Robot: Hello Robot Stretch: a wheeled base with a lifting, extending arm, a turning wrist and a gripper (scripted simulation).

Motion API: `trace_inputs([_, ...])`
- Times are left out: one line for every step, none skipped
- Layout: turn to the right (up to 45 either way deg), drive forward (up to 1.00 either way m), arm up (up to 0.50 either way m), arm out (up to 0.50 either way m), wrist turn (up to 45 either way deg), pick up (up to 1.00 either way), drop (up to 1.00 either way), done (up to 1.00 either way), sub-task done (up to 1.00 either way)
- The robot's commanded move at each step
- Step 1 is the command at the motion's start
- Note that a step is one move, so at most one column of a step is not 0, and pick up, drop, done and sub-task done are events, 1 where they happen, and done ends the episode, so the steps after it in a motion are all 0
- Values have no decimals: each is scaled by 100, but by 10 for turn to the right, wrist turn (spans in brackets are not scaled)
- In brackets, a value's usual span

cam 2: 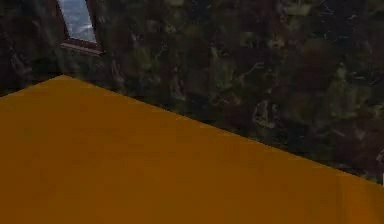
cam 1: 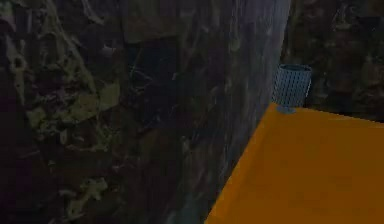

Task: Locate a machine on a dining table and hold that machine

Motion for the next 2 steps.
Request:
trace_inputs([450, 0, 0, 0, 0, 0, 0, 0, 0])
trace_inputs([450, 0, 0, 0, 0, 0, 0, 0, 0])
